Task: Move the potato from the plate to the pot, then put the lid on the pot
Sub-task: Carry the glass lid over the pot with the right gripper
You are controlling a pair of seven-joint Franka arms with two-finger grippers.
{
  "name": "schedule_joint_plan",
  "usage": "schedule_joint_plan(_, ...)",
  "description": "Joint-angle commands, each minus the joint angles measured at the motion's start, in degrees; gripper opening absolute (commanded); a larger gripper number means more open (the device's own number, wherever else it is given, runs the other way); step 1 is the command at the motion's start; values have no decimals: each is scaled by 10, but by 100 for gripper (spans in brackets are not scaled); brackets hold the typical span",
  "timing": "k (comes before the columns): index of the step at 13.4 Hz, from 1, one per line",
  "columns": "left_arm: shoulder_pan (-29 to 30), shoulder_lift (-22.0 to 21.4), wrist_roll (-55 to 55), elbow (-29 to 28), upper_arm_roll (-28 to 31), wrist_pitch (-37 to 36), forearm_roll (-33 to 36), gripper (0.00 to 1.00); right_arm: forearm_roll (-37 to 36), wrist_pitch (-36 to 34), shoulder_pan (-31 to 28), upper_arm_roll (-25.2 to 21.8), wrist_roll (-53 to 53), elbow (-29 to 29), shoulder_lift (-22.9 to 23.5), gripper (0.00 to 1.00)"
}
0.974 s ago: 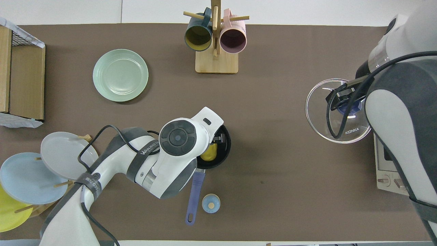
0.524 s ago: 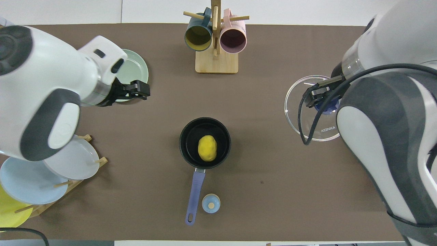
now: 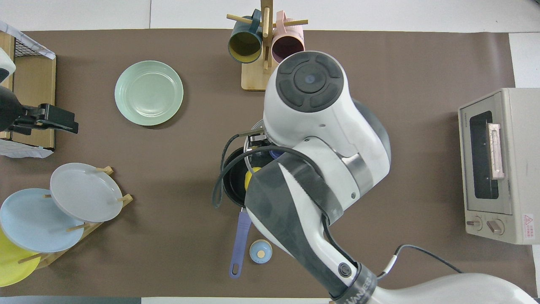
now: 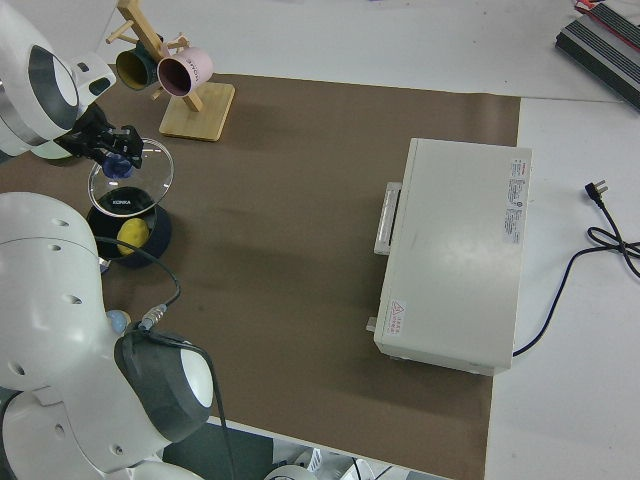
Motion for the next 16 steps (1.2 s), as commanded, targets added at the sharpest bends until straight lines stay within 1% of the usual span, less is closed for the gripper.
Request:
schedule_joint_plan(1,1,-7,6,5,-7,-45,21,100,-14,35,22,1,44,-3,19,0)
schedule_joint_plan(3,-2,-13,5,3,-9,-43,20,100,-15,67,27,2,59,-37,24,0)
schedule_joint_plan(5,-3,-14,5,4,-9,-45,19,100,-15,88,28,2,72,-78,10,0)
schedule_joint_plan(6,-5,-22,-1,-2,-9,-42,20,100,-15,97,31,2,73,-91,6,0)
schedule_joint_plan(8,-5,-43,-2,-15,-9,-44,20,100,-15,110,40,2,79,-109,-2,0)
schedule_joint_plan(10,-4,-43,-4,-16,-10,-37,19,100,-15,115,50,3,96,-117,-5,0)
schedule_joint_plan(13,2,-43,-7,-16,-10,-6,18,100,-15,152,52,2,96,-157,-19,0)
schedule_joint_plan(16,5,-43,-7,-17,-10,-4,16,100,-15,157,53,3,97,-163,-19,0)
